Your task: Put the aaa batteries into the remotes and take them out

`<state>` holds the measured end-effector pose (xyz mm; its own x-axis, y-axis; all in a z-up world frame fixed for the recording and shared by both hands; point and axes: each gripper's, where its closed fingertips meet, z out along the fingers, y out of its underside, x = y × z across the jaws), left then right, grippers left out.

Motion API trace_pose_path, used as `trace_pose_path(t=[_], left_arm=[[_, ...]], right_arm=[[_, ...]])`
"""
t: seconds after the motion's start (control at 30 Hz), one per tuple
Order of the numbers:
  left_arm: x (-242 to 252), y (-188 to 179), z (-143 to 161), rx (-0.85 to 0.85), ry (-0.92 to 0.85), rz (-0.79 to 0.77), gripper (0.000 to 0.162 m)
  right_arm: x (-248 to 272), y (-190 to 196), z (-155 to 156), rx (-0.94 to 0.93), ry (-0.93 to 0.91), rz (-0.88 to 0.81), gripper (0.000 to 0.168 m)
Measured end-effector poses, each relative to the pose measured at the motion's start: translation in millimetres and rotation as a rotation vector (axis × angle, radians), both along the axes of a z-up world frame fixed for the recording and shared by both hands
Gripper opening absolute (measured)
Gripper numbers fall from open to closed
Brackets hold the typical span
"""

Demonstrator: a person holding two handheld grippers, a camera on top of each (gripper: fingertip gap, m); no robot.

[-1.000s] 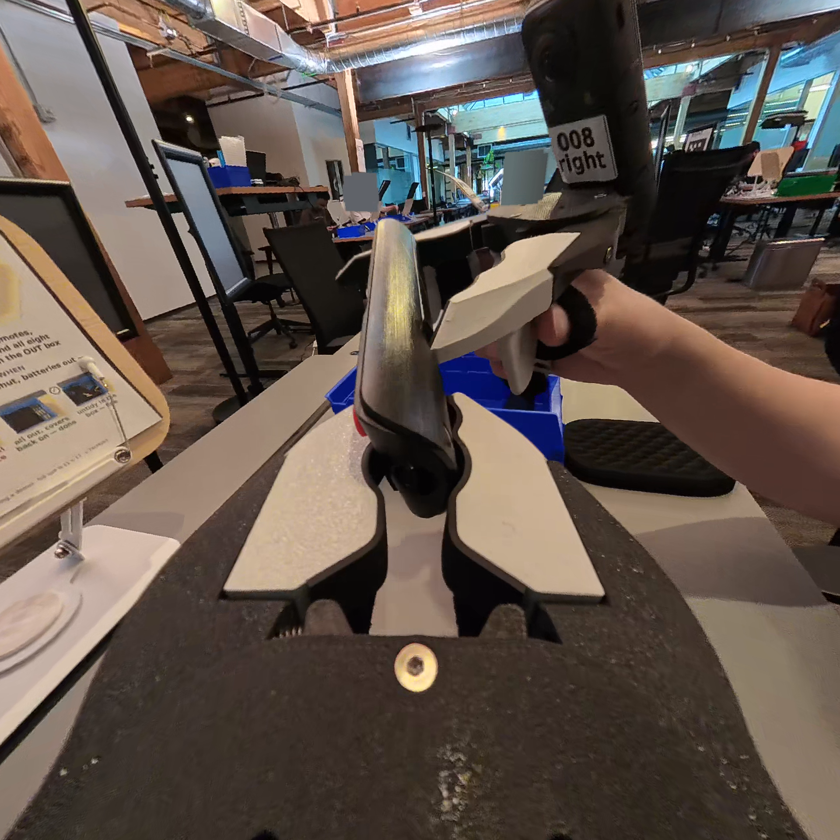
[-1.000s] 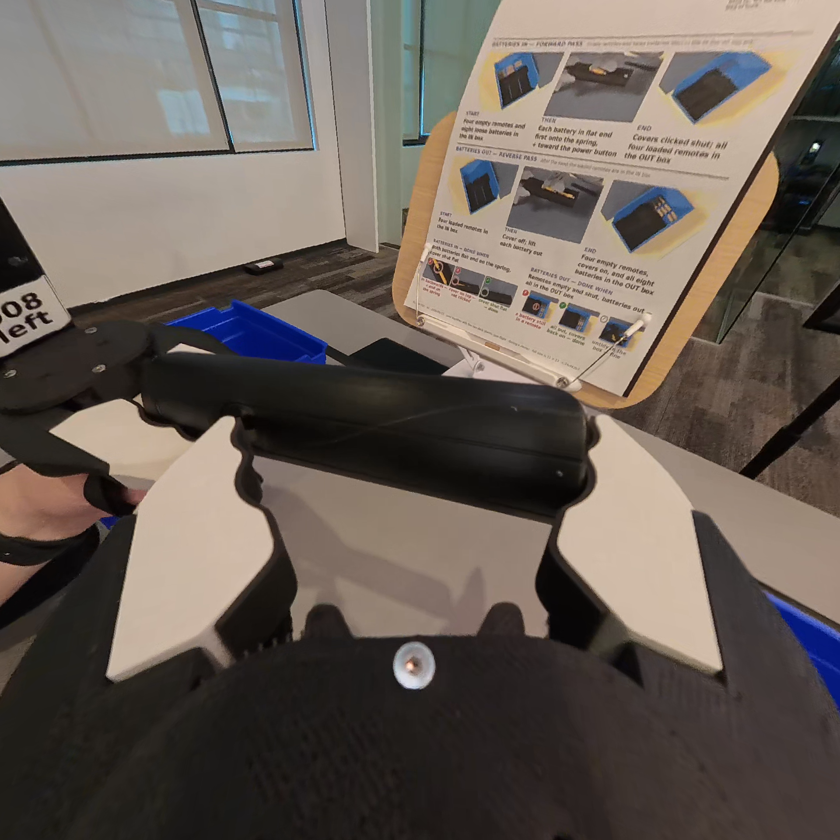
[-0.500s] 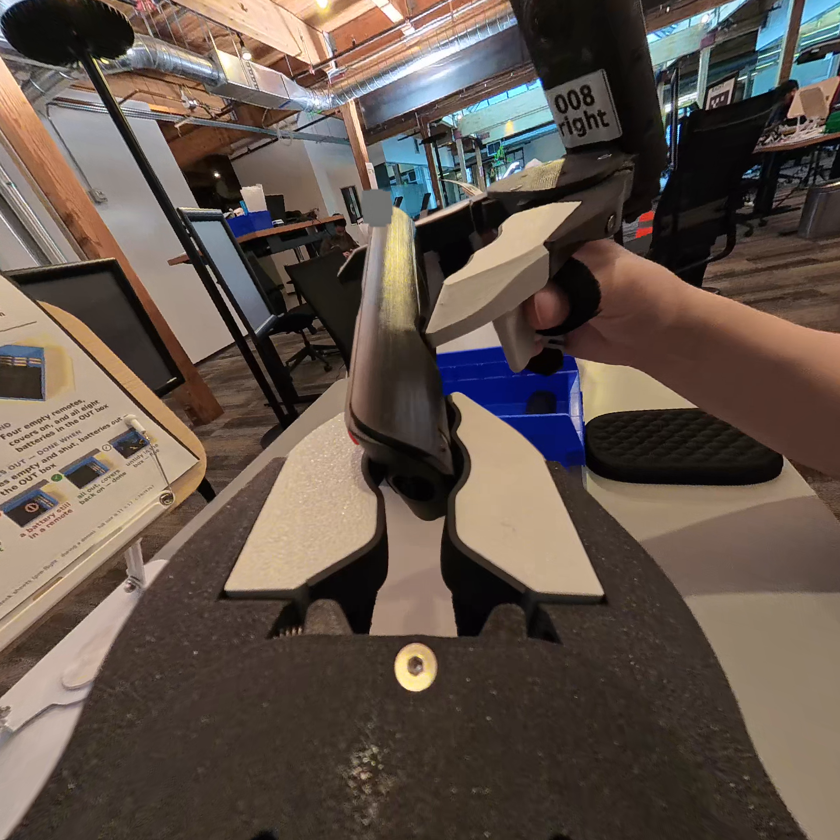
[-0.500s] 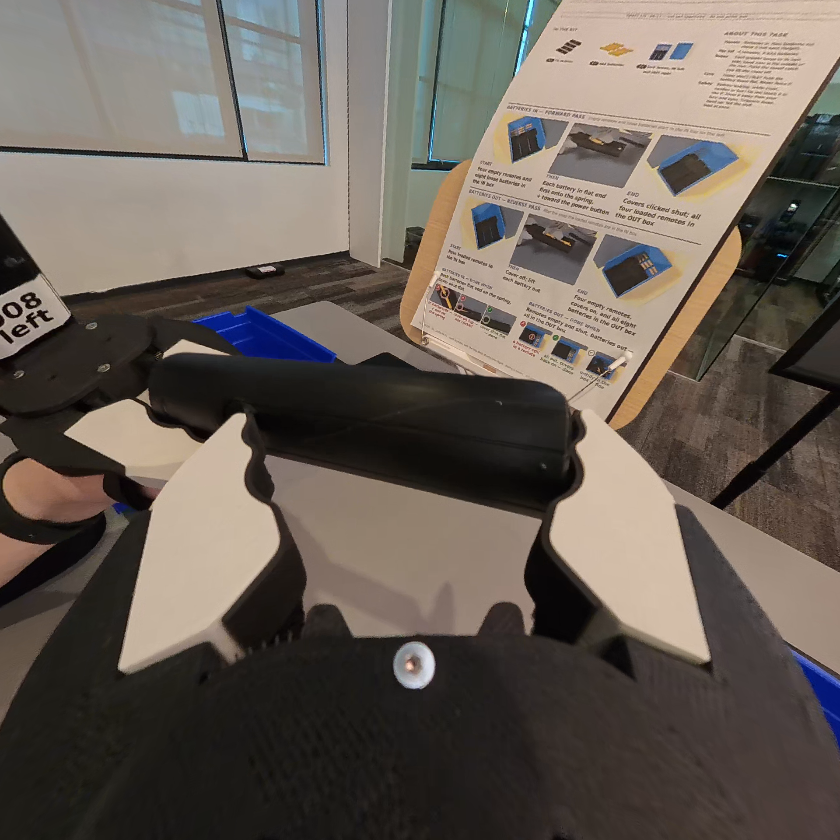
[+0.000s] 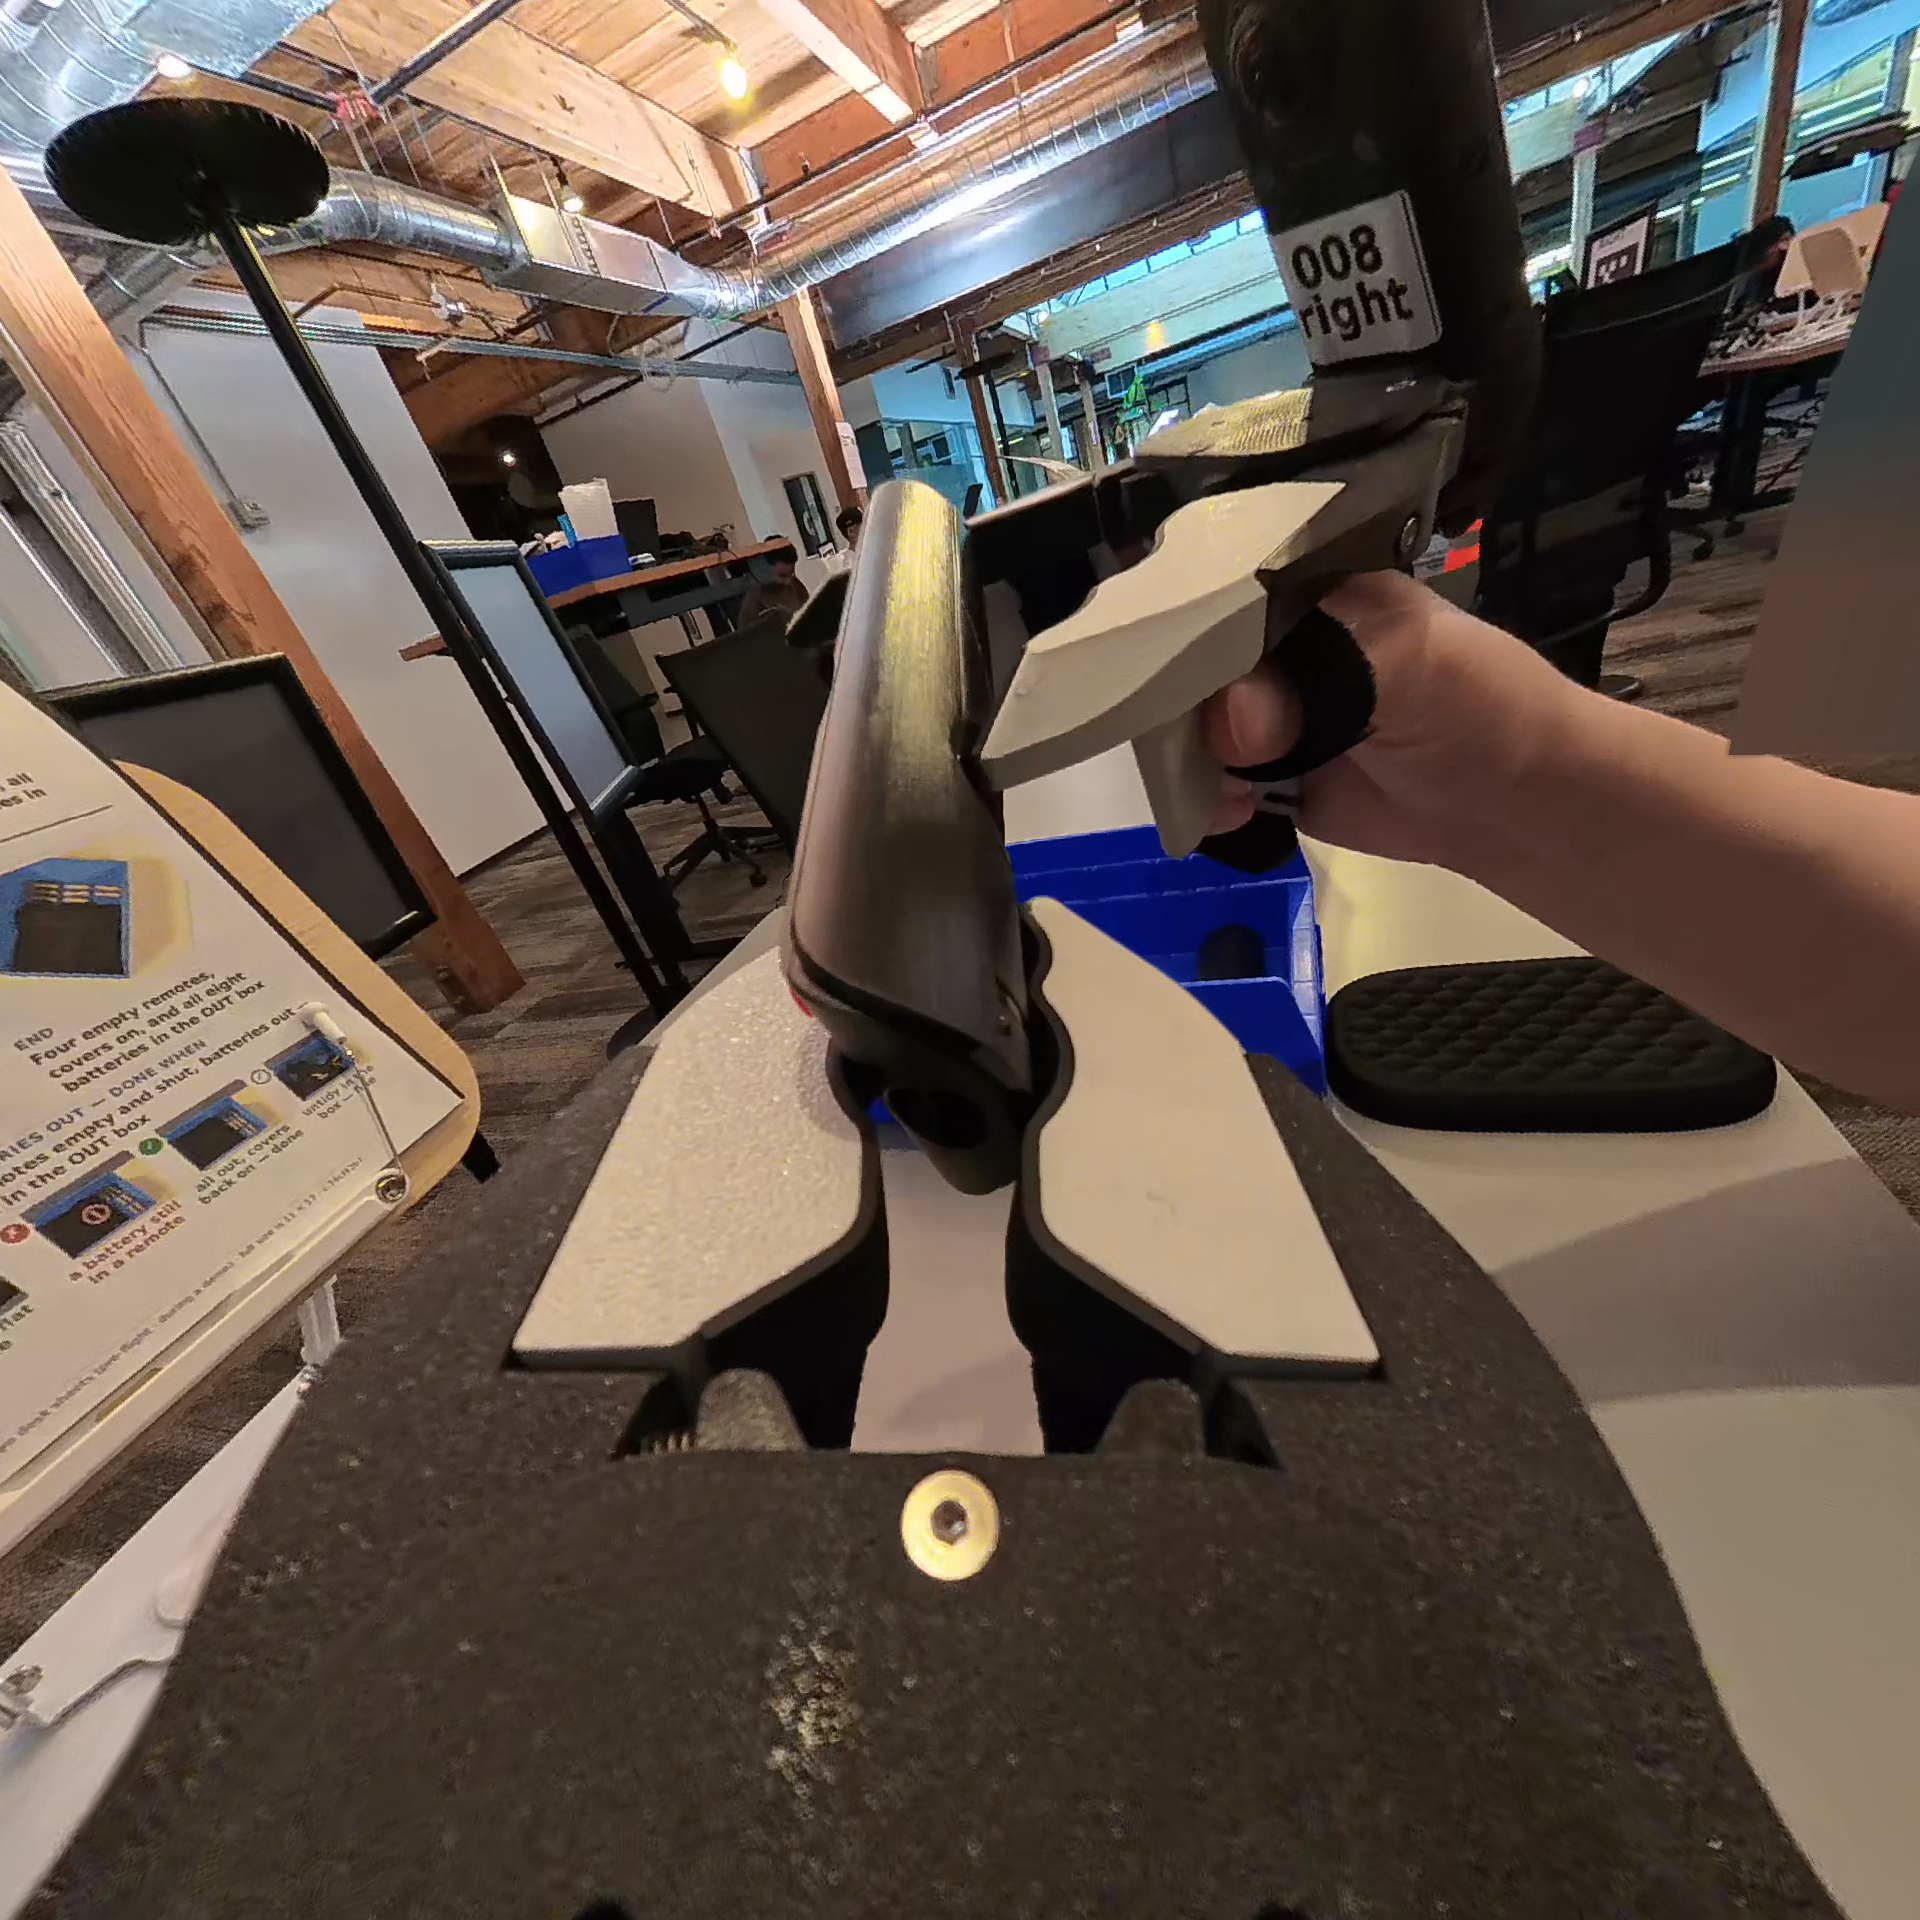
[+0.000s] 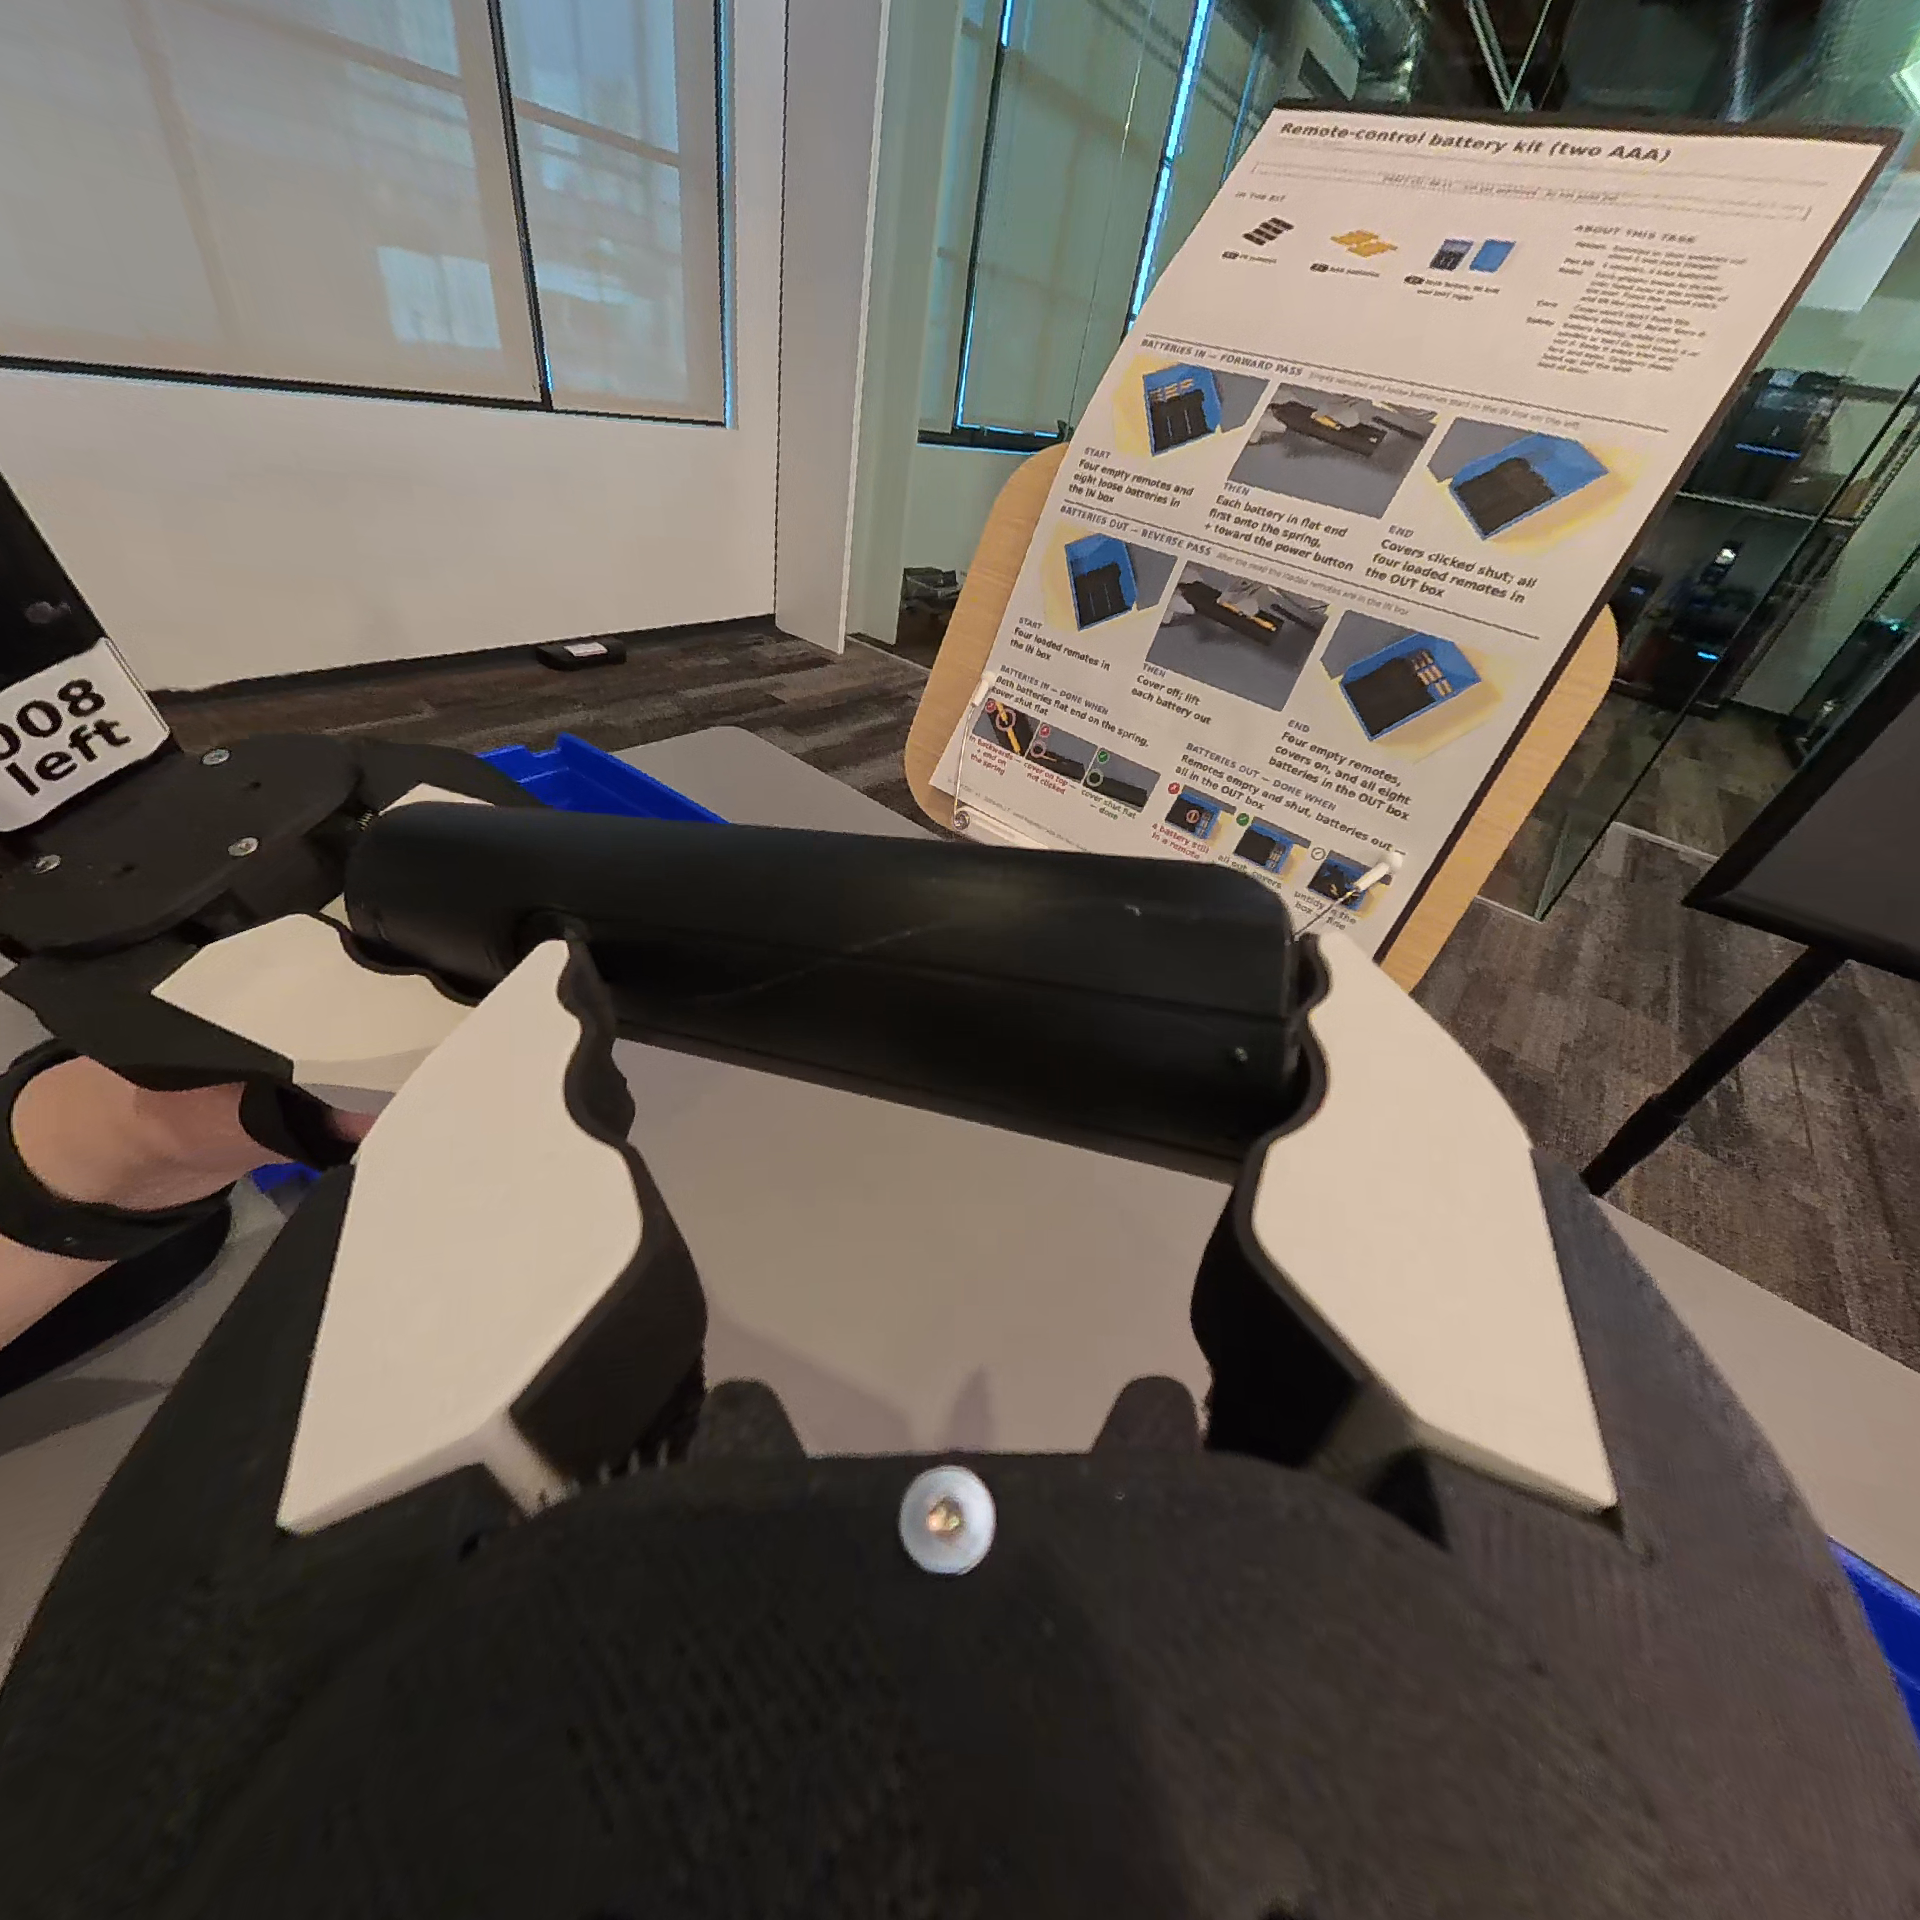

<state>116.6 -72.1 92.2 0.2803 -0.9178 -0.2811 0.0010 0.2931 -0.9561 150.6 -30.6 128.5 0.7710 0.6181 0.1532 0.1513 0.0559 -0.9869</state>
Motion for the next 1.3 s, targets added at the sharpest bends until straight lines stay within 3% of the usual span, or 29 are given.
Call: trace_pose_path(t=[0.93,0.97,1.0,1.03,1.07,1.1,1.17,1.3], left_arm=[[-8.6,-3.8,5.9,0.066,0.052,0.007,0.023],[-15.3,-0.2,8.8,0.043,0.028,-0.003,0.024],[-19.1,-18.0,15.5,0.008,-0.022,-0.182,0.023],[-12.5,-21.3,18.9,0.014,-0.019,-0.135,0.021],[-7.0,-16.9,16.0,0.192,0.051,0.021,0.023],[-4.9,-14.3,14.1,0.267,0.094,0.080,0.023],[-2.5,-10.8,10.6,0.045,0.085,-0.005,0.021],[-3.0,-2.4,2.3,-0.043,0.060,-0.049,0.021]], right_arm=[[-4.5,-9.9,4.7,0.008,0.011,0.056,0.119],[-2.6,-20.6,14.2,0.025,0.083,0.137,0.109],[6.7,-35.6,38.6,0.094,0.259,0.239,0.056],[18.7,-34.9,49.2,0.149,0.316,0.209,0.012],[25.8,-25.5,43.4,0.161,0.234,0.117,0.019],[29.3,-22.4,40.4,0.143,0.195,0.103,0.023],[35.1,-15.6,33.5,0.080,0.161,0.080,0.014],[33.7,-5.7,25.5,0.017,0.242,0.140,0.012]])
